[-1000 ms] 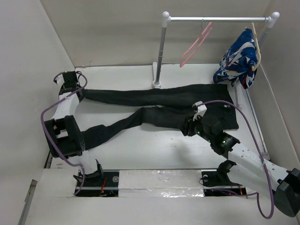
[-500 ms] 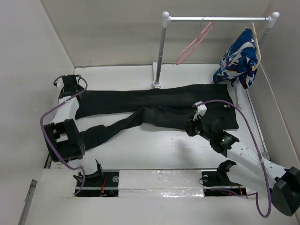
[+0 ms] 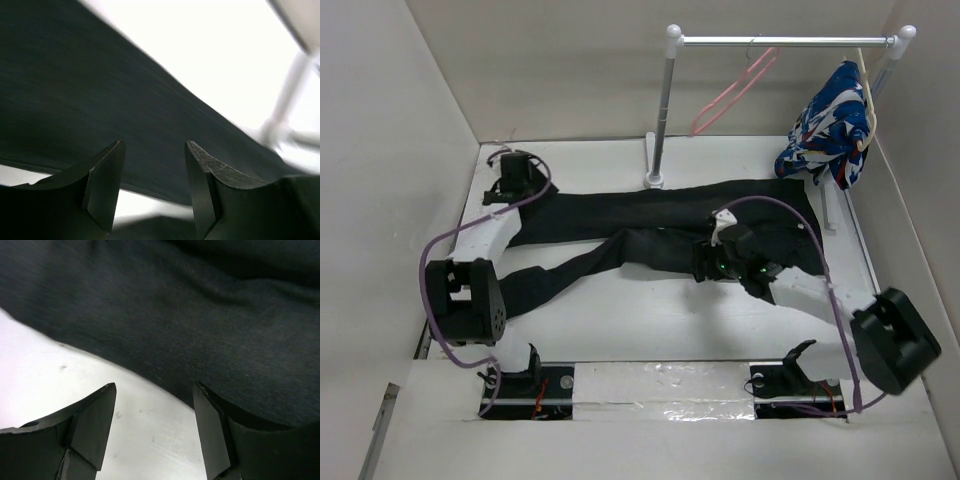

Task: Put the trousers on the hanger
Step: Flatten out the trousers at the center of the board.

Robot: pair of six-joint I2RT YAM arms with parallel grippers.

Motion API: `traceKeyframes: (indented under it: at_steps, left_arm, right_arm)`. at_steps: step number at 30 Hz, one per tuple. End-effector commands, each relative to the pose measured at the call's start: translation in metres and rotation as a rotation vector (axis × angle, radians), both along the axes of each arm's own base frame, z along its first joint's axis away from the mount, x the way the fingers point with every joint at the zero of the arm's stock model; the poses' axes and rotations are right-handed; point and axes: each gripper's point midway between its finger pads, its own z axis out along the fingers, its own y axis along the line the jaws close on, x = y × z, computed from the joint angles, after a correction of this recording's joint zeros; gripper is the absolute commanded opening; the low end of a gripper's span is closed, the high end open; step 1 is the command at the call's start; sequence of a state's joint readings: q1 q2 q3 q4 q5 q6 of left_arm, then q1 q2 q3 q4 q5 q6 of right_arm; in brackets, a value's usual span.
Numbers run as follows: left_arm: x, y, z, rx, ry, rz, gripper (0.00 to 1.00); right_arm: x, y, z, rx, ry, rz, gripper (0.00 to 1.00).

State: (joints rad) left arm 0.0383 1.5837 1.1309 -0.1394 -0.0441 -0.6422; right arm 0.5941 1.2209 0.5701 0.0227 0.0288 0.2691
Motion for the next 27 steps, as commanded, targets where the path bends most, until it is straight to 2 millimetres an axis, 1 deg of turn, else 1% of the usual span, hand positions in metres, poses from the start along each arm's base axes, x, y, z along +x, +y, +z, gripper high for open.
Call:
traceKeyframes:
  at_steps: [1, 2, 3, 4, 5, 6, 7, 8, 9, 10, 11, 12, 13, 14, 15, 16, 17, 18, 19, 20, 21, 22, 23, 24, 25, 26, 27]
  left_arm:
    - [-0.006, -0.078, 0.073, -0.071, -0.231, -0.154, 0.48]
    - [-0.018, -0.09, 0.073, -0.082, -0.245, -0.173, 0.48]
    - [-0.021, -0.102, 0.079, -0.095, -0.291, -0.186, 0.48]
    - [-0.031, -0.124, 0.075, -0.106, -0.292, -0.236, 0.48]
    - [-0.042, -0.131, 0.065, -0.113, -0.289, -0.246, 0.48]
    - [-0.048, -0.137, 0.059, -0.106, -0.289, -0.26, 0.49]
    - [-0.054, -0.143, 0.051, -0.102, -0.282, -0.274, 0.49]
    - [-0.065, -0.153, 0.037, -0.096, -0.256, -0.306, 0.49]
    - [-0.069, -0.157, 0.03, -0.088, -0.244, -0.32, 0.49]
    - [-0.073, -0.159, 0.025, -0.062, -0.236, -0.326, 0.49]
    - [-0.083, -0.174, 0.016, -0.045, -0.222, -0.368, 0.49]
    - [-0.085, -0.176, 0.014, -0.01, -0.225, -0.366, 0.49]
    - [-0.09, -0.182, 0.01, 0.015, -0.216, -0.382, 0.49]
    - [-0.093, -0.186, 0.006, 0.035, -0.205, -0.389, 0.49]
    - [-0.1, -0.196, 0.005, 0.058, -0.203, -0.411, 0.5]
    - [-0.103, -0.2, 0.002, 0.071, -0.197, -0.424, 0.5]
    - [-0.105, -0.202, -0.001, 0.085, -0.187, -0.437, 0.5]
    - [-0.105, -0.201, -0.003, 0.095, -0.184, -0.438, 0.5]
    - [-0.106, -0.203, -0.004, 0.104, -0.189, -0.445, 0.5]
    - [-0.107, -0.201, -0.008, 0.116, -0.184, -0.443, 0.5]
    - [-0.106, -0.198, -0.009, 0.131, -0.187, -0.434, 0.55]
    - [-0.103, -0.19, -0.013, 0.177, -0.18, -0.406, 0.59]
    - [-0.101, -0.191, -0.013, 0.178, -0.178, -0.406, 0.59]
    - [-0.101, -0.187, -0.016, 0.202, -0.163, -0.401, 0.61]
    - [-0.1, -0.188, -0.017, 0.206, -0.16, -0.407, 0.61]
    - [-0.102, -0.189, -0.021, 0.206, -0.153, -0.418, 0.62]
    - [-0.104, -0.189, -0.023, 0.202, -0.153, -0.426, 0.62]
  right_arm:
    - [0.025, 0.032, 0.009, 0.009, -0.041, 0.035, 0.75]
    - [0.03, 0.032, 0.003, -0.016, -0.027, 0.021, 0.75]
    - [0.03, 0.036, -0.004, -0.034, -0.012, 0.028, 0.76]
    - [0.029, 0.042, -0.016, -0.064, 0.01, 0.035, 0.76]
    - [0.028, 0.039, -0.023, -0.089, 0.016, 0.017, 0.75]
    - [0.026, 0.038, -0.028, -0.102, 0.022, 0.009, 0.73]
    - [0.025, 0.035, -0.037, -0.113, 0.04, -0.004, 0.66]
    - [0.02, 0.03, -0.046, -0.128, 0.058, -0.011, 0.64]
    - [0.015, 0.029, -0.053, -0.144, 0.068, -0.012, 0.61]
    - [0.013, 0.027, -0.059, -0.148, 0.079, -0.019, 0.47]
    - [0.006, 0.024, -0.071, -0.17, 0.098, -0.026, 0.41]
    - [0.001, 0.023, -0.077, -0.18, 0.112, -0.027, 0.37]
    - [-0.002, 0.02, -0.082, -0.179, 0.129, -0.04, 0.17]
    - [-0.006, 0.018, -0.085, -0.18, 0.14, -0.046, 0.09]
    - [-0.019, 0.02, -0.087, -0.177, 0.145, -0.023, 0.04]
    - [-0.026, 0.022, -0.088, -0.162, 0.149, -0.023, 0.0]
    - [-0.032, 0.023, -0.089, -0.159, 0.151, -0.018, 0.0]
    - [-0.044, 0.026, -0.089, -0.159, 0.154, 0.006, 0.0]
    - [-0.053, 0.027, -0.09, -0.155, 0.167, 0.01, 0.0]
    - [-0.062, 0.028, -0.091, -0.158, 0.178, 0.022, 0.0]
    - [-0.069, 0.028, -0.091, -0.164, 0.183, 0.019, 0.0]
    - [-0.081, 0.031, -0.086, -0.141, 0.192, 0.022, 0.0]
    - [-0.088, 0.03, -0.091, -0.149, 0.209, 0.026, 0.0]
    - [-0.094, 0.032, -0.09, -0.142, 0.218, 0.035, 0.0]
    - [-0.1, 0.036, -0.086, -0.117, 0.223, 0.033, 0.0]
    - [-0.116, 0.034, -0.09, -0.147, 0.251, 0.062, 0.0]
    - [-0.121, 0.034, -0.089, -0.156, 0.252, 0.061, 0.01]
